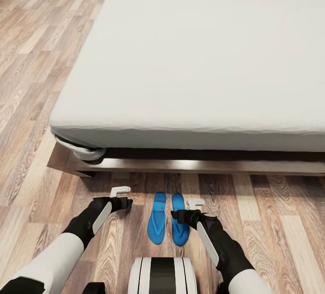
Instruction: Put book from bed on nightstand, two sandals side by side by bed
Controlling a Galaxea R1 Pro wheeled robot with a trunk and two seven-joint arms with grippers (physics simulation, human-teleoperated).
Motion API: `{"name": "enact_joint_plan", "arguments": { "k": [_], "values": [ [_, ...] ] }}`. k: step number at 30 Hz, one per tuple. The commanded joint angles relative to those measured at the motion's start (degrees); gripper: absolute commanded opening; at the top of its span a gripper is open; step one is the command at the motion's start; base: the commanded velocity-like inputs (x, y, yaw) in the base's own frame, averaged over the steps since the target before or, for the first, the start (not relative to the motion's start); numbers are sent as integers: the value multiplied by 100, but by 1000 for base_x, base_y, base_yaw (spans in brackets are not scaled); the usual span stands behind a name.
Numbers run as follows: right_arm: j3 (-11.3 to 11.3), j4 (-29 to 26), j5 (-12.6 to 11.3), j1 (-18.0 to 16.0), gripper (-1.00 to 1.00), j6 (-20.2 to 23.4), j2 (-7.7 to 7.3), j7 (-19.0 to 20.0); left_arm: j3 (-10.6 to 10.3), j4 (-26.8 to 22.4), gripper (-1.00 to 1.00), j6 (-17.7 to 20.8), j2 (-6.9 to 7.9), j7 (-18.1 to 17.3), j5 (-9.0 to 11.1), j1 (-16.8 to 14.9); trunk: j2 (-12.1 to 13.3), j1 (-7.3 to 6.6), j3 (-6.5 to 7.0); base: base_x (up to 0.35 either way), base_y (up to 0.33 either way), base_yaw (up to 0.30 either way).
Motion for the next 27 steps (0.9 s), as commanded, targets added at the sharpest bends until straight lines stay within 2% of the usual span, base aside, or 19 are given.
{"name": "enact_joint_plan", "arguments": {
  "k": [1,7,16,17,18,24,25,26,27],
  "values": [
    [-4,-10,-3,1,100,31,1,7,-32,-9,100,21,8,29,44,-1,0,-3,20,0,0,0],
    [-18,-67,1,9,100,51,-4,-3,-31,-10,100,28,8,37,44,-1,8,-19,153,0,0,0],
    [-26,-381,1,47,100,61,-146,1,-23,-17,100,49,9,38,44,-1,20,-42,352,0,0,0],
    [-27,-397,1,51,100,61,-173,4,-23,-17,100,54,9,41,44,-1,22,-44,374,0,0,0],
    [-17,-411,-1,61,100,55,-270,8,-22,-17,100,63,9,45,41,-1,23,-47,396,0,0,0],
    [-12,-411,55,72,100,57,-392,10,-18,-17,100,72,9,47,38,-1,31,-62,529,0,0,0],
    [-16,-401,73,89,100,55,-472,8,-21,-17,100,73,9,47,36,-1,32,-65,551,0,0,0],
    [-16,-401,73,89,100,55,-472,8,-21,-17,100,73,9,47,36,-1,34,-68,573,0,0,0],
    [-13,-397,73,105,100,48,-537,8,-24,-17,100,73,6,47,36,-1,35,-70,596,0,0,0]
  ]
}}
